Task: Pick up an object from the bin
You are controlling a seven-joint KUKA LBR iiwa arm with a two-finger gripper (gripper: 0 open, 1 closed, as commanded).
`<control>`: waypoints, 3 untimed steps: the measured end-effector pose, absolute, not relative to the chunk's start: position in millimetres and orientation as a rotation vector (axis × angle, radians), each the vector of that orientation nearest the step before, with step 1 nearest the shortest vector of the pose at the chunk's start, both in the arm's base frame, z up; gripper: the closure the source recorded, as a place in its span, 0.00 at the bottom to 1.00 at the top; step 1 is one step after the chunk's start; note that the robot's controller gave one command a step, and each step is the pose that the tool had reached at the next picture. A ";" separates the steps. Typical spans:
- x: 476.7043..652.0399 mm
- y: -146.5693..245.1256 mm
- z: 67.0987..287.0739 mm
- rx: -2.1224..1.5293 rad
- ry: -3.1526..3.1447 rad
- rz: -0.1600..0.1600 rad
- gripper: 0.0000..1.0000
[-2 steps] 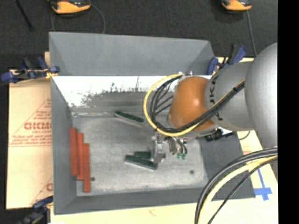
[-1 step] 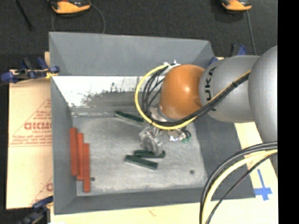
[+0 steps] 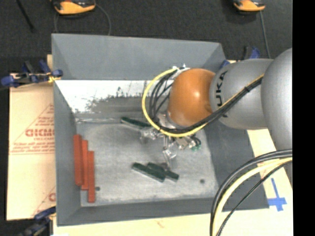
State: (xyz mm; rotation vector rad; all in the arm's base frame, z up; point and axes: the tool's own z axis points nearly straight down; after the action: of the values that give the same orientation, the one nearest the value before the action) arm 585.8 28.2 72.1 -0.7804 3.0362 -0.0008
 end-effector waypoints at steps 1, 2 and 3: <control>531.8 45.4 122.8 -0.800 3.035 0.003 0.00; 505.2 42.1 101.1 -0.743 3.053 0.003 0.00; 518.2 56.2 70.0 -0.800 3.034 0.000 0.00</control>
Offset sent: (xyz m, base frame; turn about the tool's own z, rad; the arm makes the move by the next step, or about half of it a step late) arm -0.0532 0.0159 0.0475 -0.0094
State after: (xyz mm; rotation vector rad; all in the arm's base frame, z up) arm 518.2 56.2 70.0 -0.8001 3.0337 0.0004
